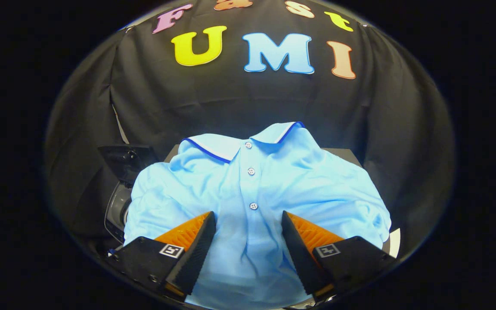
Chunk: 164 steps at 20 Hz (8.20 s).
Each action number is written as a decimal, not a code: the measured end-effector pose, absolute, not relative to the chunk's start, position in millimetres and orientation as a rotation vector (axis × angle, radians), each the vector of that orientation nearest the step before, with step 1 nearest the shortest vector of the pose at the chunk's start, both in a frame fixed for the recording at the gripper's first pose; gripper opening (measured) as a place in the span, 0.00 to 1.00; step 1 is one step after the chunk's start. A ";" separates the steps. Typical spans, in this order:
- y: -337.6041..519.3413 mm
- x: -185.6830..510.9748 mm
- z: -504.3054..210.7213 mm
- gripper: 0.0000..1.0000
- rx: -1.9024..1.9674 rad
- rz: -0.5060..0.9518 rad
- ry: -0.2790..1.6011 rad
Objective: Put the clothes into the washing machine and then close the washing machine lid.
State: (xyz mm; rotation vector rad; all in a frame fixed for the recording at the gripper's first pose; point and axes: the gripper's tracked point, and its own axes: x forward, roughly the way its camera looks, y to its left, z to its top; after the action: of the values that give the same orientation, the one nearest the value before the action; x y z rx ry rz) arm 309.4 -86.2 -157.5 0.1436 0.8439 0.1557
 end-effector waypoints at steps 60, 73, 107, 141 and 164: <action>357.2 309.6 -99.0 0.01 0.249 0.630 0.686; 367.3 320.7 -234.1 0.02 0.190 0.489 0.858; 372.0 319.3 -167.9 0.98 0.238 0.459 0.756; 302.1 535.8 -81.5 0.98 0.257 0.272 0.649; 326.3 518.9 -129.3 0.99 0.226 0.312 0.715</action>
State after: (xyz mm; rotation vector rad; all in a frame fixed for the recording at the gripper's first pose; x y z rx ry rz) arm 518.9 326.3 -129.3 0.2260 0.7146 0.3124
